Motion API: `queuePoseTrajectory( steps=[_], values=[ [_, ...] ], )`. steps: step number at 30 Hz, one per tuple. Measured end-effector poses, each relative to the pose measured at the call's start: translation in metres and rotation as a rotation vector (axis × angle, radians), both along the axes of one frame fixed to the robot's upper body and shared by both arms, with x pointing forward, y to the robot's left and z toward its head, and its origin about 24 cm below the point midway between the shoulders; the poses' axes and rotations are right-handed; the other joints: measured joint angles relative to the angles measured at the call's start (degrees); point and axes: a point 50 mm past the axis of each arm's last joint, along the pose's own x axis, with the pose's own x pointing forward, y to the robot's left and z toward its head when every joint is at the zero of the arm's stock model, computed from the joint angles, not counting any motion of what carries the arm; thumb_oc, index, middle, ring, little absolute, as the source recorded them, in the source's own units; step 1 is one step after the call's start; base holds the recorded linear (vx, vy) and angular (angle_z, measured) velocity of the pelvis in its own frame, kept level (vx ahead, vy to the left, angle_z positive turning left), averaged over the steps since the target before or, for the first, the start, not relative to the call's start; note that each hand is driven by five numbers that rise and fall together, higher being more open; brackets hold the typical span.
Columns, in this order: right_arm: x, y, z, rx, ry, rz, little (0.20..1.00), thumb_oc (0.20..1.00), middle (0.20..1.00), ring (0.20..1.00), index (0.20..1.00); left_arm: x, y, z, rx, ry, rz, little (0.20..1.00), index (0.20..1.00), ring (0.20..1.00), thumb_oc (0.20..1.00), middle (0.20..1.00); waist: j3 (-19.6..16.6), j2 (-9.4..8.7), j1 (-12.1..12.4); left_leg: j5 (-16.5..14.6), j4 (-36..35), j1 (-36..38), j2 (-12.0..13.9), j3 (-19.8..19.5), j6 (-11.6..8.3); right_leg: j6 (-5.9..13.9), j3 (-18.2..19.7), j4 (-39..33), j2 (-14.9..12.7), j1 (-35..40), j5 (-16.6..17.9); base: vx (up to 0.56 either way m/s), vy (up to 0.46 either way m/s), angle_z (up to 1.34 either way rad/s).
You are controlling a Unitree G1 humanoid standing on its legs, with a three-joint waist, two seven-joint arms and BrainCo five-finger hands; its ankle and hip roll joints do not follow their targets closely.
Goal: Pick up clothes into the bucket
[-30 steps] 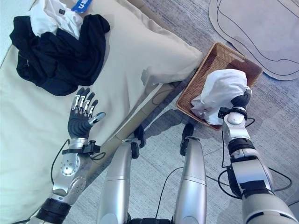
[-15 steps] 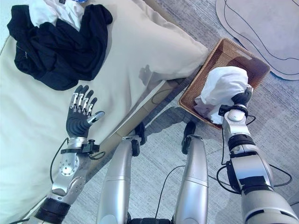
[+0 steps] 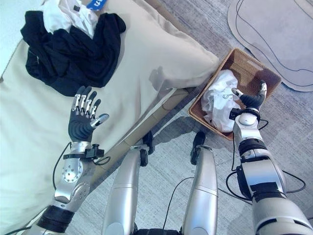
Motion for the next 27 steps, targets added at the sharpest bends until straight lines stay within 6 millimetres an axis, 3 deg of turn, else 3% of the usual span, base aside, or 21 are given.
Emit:
queuePoseTrajectory(
  steps=[6, 10, 14, 17, 21, 22, 23, 24, 27],
  values=[
    [-0.005, 0.002, -0.022, 0.019, 0.069, 0.006, 1.000, 1.000, 1.000, 1.000, 1.000, 0.002, 0.000, 0.002, -0.009, -0.011, -0.001, 1.000, 1.000, 1.000, 1.000, 1.000, -2.0, -0.15, 0.0, 2.0, -6.6, 5.8, -0.2, -0.3, -0.49, 0.29, -2.0, -5.3, 0.1, 5.9, 1.4, 0.04, -0.026, 0.06],
    [-0.013, 0.018, -0.047, 0.032, 0.083, 0.074, 1.000, 1.000, 1.000, 1.000, 1.000, 0.004, 0.004, -0.004, -0.003, 0.016, 0.017, 1.000, 1.000, 1.000, 1.000, 1.000, -2.3, -0.64, -1.0, 4.2, -12.3, 13.6, -0.4, -1.2, -1.06, 0.65, -4.1, -10.1, 0.3, 14.2, 2.5, 0.08, -0.056, 0.10],
    [-0.030, 0.047, -0.075, 0.057, 0.069, 0.179, 1.000, 1.000, 1.000, 1.000, 1.000, 0.003, 0.014, -0.023, -0.003, 0.087, 0.076, 1.000, 1.000, 1.000, 1.000, 1.000, -5.7, -2.15, -1.5, 5.1, -17.3, 19.6, 0.1, -2.5, -1.56, 1.01, -6.6, -14.8, 1.3, 21.1, 2.7, 0.12, -0.095, 0.12],
    [-0.055, 0.064, -0.096, 0.087, 0.049, 0.243, 1.000, 1.000, 1.000, 1.000, 1.000, 0.000, 0.028, -0.039, 0.010, 0.151, 0.143, 1.000, 1.000, 1.000, 1.000, 1.000, -7.0, -3.35, -1.4, 6.0, -21.1, 25.2, 0.7, -4.2, -2.25, 1.02, -9.2, -18.3, 2.2, 27.9, 2.6, 0.09, -0.063, 0.18],
    [-0.076, 0.065, -0.117, 0.136, 0.085, 0.256, 1.000, 1.000, 1.000, 1.000, 1.000, -0.007, 0.032, -0.061, 0.012, 0.248, 0.170, 1.000, 1.000, 1.000, 1.000, 1.000, -7.9, -3.77, -1.2, 6.9, -24.4, 30.6, 0.8, -6.5, -3.00, 1.39, -13.0, -21.6, 2.7, 36.0, 2.3, 0.12, -0.072, 0.48],
    [-0.093, 0.060, -0.127, 0.183, 0.078, 0.230, 1.000, 1.000, 1.000, 1.000, 1.000, -0.005, 0.029, -0.065, 0.031, 0.262, 0.166, 1.000, 1.000, 1.000, 1.000, 1.000, -8.4, -3.59, -1.7, 7.7, -24.7, 31.9, 0.9, -6.4, -3.33, 1.46, -16.8, -23.0, 2.2, 40.4, 2.3, 0.04, 0.061, 0.97],
    [-0.099, 0.059, -0.130, 0.191, 0.078, 0.225, 1.000, 1.000, 1.000, 1.000, 1.000, -0.005, 0.029, -0.067, 0.037, 0.269, 0.166, 1.000, 1.000, 1.000, 1.000, 1.000, -8.6, -3.73, -1.9, 7.3, -25.1, 32.6, 1.3, -5.0, -2.83, 1.42, -17.7, -23.4, 1.8, 41.9, 2.3, 0.10, 0.128, 1.09],
    [-0.108, 0.058, -0.138, 0.217, 0.089, 0.212, 1.000, 1.000, 1.000, 1.000, 1.000, -0.005, 0.031, -0.074, 0.048, 0.302, 0.172, 1.000, 1.000, 1.000, 1.000, 1.000, -10.1, -4.56, -1.5, 5.1, -24.5, 33.6, 3.4, 1.4, -0.93, 0.96, -18.5, -23.7, 1.3, 43.3, 1.3, 0.17, 0.175, 0.53],
    [-0.108, 0.067, -0.141, 0.245, 0.084, 0.232, 1.000, 1.000, 1.000, 1.000, 1.000, -0.010, 0.036, -0.087, 0.092, 0.368, 0.187, 1.000, 1.000, 1.000, 1.000, 1.000, -11.7, -4.88, -1.1, 5.2, -22.9, 35.3, 2.4, 3.3, -0.91, 2.23, -18.4, -24.8, 0.0, 46.3, 1.6, 0.15, 0.138, 0.12]
  ],
)
